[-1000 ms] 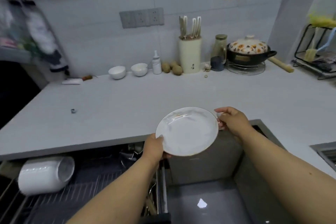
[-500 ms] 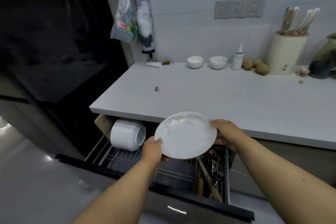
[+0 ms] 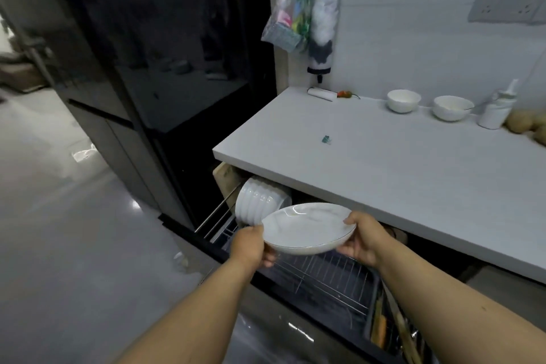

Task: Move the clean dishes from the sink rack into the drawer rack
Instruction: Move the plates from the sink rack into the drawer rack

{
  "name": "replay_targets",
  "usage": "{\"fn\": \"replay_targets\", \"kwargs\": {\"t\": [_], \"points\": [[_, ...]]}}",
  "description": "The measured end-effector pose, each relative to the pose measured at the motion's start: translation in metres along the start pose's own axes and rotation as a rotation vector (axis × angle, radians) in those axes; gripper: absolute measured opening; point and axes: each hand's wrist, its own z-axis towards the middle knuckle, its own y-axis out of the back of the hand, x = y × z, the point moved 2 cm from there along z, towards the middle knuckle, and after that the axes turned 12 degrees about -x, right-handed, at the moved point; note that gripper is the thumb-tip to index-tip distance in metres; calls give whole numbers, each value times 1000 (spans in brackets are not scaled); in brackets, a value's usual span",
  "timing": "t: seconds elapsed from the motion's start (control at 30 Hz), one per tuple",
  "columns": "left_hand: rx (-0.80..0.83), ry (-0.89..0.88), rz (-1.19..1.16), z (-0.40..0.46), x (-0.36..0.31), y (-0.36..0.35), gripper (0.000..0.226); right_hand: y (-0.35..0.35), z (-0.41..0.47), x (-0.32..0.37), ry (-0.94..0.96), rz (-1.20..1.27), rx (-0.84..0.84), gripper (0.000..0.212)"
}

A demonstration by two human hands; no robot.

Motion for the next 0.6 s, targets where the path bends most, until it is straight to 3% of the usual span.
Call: {"fn": "replay_targets", "kwargs": {"t": [0.17,0.3,0.47,0.6], "points": [[-114,-61,113,36,-8,20,28,-26,36,2,-29,-61,-39,39],[-107,-104,188,73,-9,26,31,-42,67,4,-27,-128,-91,41],[-122,-180,353,97,-10,17,35,-54,108,3,-78,-200,-170,33],[-87,-254,567,116,-2,10,24,-69,130,-1,-111,-276,-189,18]]}}
